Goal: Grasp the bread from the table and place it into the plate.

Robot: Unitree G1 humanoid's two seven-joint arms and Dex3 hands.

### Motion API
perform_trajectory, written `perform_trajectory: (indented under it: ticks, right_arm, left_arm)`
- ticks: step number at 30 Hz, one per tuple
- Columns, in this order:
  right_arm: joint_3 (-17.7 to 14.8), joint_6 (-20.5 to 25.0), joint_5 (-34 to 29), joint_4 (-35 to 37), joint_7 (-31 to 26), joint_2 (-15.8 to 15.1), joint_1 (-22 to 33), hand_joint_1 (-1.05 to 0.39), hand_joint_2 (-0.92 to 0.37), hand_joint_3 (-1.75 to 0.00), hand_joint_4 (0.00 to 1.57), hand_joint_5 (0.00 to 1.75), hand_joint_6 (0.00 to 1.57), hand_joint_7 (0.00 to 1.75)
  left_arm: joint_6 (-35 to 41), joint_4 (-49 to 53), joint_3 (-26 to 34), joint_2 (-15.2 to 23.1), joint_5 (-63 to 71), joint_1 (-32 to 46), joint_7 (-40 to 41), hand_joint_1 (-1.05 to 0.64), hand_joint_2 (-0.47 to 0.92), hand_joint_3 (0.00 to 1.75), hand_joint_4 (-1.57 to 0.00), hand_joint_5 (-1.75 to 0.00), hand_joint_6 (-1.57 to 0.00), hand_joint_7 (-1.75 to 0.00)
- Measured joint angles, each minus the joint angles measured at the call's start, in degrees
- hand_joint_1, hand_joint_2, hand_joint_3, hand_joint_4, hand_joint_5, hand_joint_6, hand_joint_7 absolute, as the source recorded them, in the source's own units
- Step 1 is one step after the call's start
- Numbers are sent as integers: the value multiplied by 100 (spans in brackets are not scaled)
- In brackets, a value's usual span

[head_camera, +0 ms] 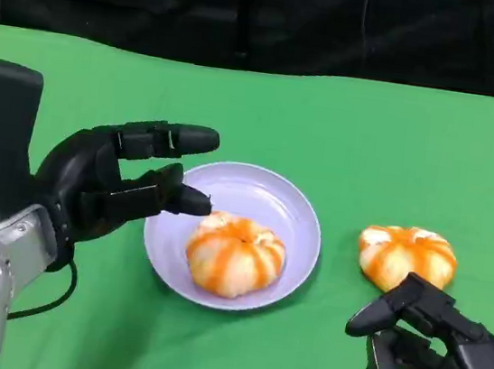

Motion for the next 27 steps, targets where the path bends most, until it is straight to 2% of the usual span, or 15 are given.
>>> perform_trajectory:
  ticks: [25,27]
  right_arm:
    - [0,0,0,0,0,0,0,-8,-67,-103,73,175,63,158]
    - [0,0,0,0,0,0,0,-8,-67,-103,73,175,63,158]
  left_arm:
    - [5,-1,-26,10,-117,0,59,3,74,93,-78,-119,-112,-24]
    - [5,-1,-27,11,-117,0,61,1,71,99,-81,-126,-117,-28]
